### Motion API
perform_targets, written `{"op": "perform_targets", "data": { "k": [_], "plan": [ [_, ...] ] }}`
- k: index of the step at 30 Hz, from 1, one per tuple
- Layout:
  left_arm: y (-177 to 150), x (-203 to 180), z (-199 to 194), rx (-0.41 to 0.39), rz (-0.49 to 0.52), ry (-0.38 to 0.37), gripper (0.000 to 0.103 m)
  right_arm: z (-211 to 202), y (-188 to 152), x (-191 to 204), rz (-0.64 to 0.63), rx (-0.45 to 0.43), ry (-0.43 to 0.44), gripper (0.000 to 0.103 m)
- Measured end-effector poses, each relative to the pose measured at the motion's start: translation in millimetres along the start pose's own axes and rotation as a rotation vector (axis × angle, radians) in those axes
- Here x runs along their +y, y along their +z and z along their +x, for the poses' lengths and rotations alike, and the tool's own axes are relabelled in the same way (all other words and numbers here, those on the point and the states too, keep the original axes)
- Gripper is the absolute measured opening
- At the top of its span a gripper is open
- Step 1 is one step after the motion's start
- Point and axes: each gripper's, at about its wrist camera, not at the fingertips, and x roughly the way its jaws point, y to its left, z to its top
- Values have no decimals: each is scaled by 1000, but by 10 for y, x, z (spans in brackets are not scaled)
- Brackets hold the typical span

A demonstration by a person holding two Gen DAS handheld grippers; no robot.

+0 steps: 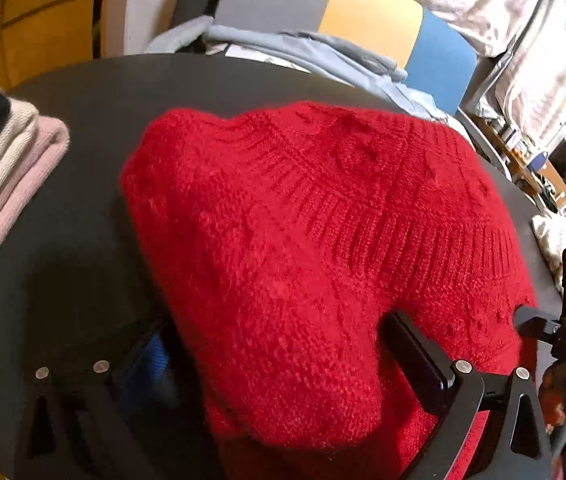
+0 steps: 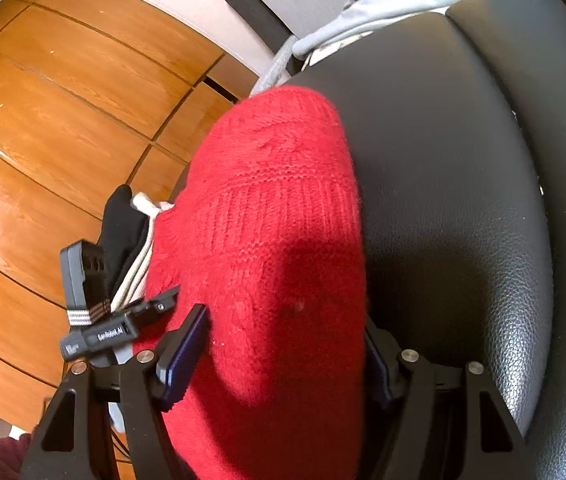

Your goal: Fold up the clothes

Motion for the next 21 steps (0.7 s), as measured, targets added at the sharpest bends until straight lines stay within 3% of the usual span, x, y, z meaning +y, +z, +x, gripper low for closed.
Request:
{"op": "perform_targets", "data": {
  "k": [2, 6, 11, 14, 21],
  "plan": [
    [19, -3, 10, 7, 3, -12, 102, 24, 22, 11, -5, 8, -19, 61],
    [51, -117, -3, 12, 42, -45, 65, 60, 20, 15, -14, -6, -27, 46],
    [23, -159, -215, -53, 41, -20, 38, 15, -16, 129, -23, -57, -53, 37],
    [12, -81, -476, -102, 26, 5, 33, -62, -51, 369, -119, -76, -112, 34],
    [-11, 100, -1085, -218, -10, 63, 31, -204, 81, 1118, -261, -88, -6, 33]
  ]
}}
